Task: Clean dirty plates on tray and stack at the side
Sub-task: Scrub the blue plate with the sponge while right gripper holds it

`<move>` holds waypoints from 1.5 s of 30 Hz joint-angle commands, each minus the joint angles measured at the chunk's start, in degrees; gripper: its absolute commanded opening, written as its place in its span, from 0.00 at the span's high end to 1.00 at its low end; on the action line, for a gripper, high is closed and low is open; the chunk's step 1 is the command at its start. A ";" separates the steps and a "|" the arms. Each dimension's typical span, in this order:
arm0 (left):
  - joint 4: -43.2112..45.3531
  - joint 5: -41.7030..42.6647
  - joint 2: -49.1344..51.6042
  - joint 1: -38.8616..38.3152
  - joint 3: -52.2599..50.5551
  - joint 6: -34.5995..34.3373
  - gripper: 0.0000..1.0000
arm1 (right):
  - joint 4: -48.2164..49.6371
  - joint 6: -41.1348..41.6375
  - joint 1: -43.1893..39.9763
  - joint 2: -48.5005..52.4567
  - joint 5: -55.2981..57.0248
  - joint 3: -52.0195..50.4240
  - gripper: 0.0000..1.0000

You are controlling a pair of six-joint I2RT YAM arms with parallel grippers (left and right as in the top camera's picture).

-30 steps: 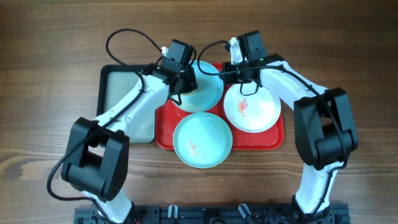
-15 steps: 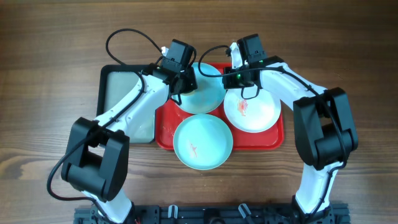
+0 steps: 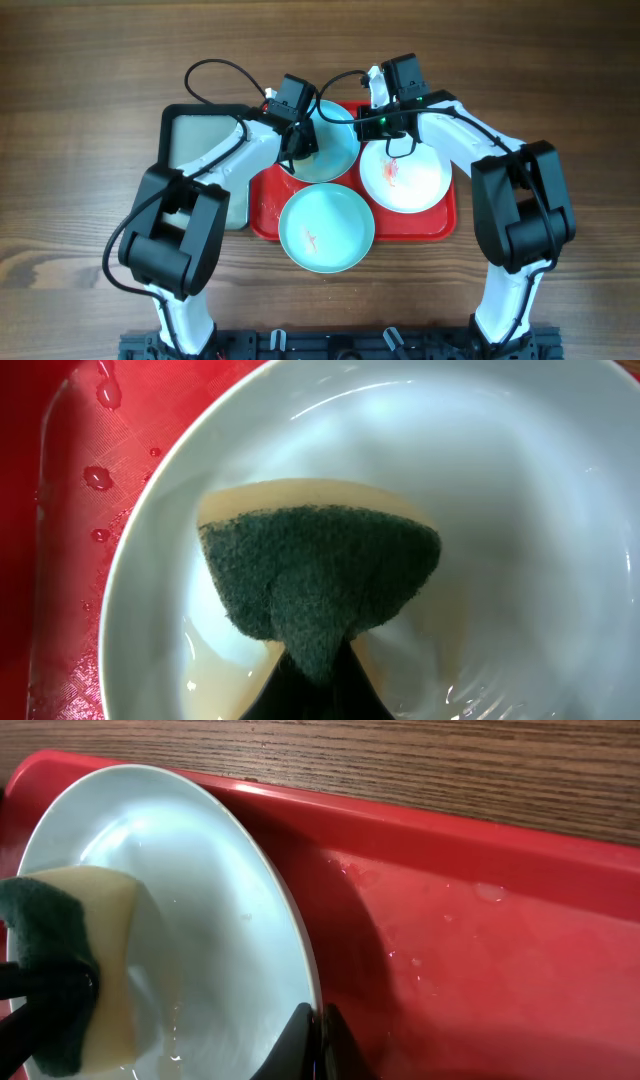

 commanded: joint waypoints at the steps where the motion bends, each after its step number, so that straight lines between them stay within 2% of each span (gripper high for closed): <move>1: 3.06 6.34 3.58 -0.37 -0.39 0.04 0.96 | 0.74 0.22 1.42 0.74 -1.60 -0.39 0.96; 5: 7.78 18.67 4.13 -0.35 -0.37 2.10 0.96 | 0.98 0.22 1.86 0.74 -1.57 -0.39 0.96; 7: 8.74 20.48 4.02 -0.33 -0.37 3.15 0.96 | 1.03 0.22 1.86 0.74 -1.57 -0.39 0.96; 13: 8.02 18.49 -2.54 0.74 -0.26 4.44 0.96 | 1.20 0.13 1.86 0.74 -1.55 -0.39 0.96; 20: -2.91 0.87 -5.86 0.72 -0.26 4.37 0.96 | 1.36 0.02 1.86 0.74 -1.55 -0.39 0.96; 22: -4.63 -1.07 -5.62 0.72 -0.28 4.39 0.96 | 1.38 0.04 1.86 0.74 -1.55 -0.39 0.96; 27: -4.68 -1.07 -1.92 0.68 -0.28 3.96 0.96 | 1.38 -0.17 1.86 0.74 -1.55 -0.39 0.96; 30: -4.68 -0.72 0.70 0.66 -0.28 -1.33 0.96 | 1.44 -0.17 1.86 0.74 -1.57 -0.39 0.96; 39: 2.69 13.25 1.31 -1.92 -0.26 -2.08 0.96 | 1.62 -0.17 1.86 0.74 -1.55 -0.39 0.96; 41: 2.93 13.86 -0.39 -1.14 -0.26 -2.08 0.96 | 1.62 -0.17 1.86 0.74 -1.57 -0.39 0.96; 45: 1.88 11.76 -12.48 2.51 -0.26 -1.57 0.96 | 1.66 -0.22 1.86 0.74 -1.55 -0.39 0.96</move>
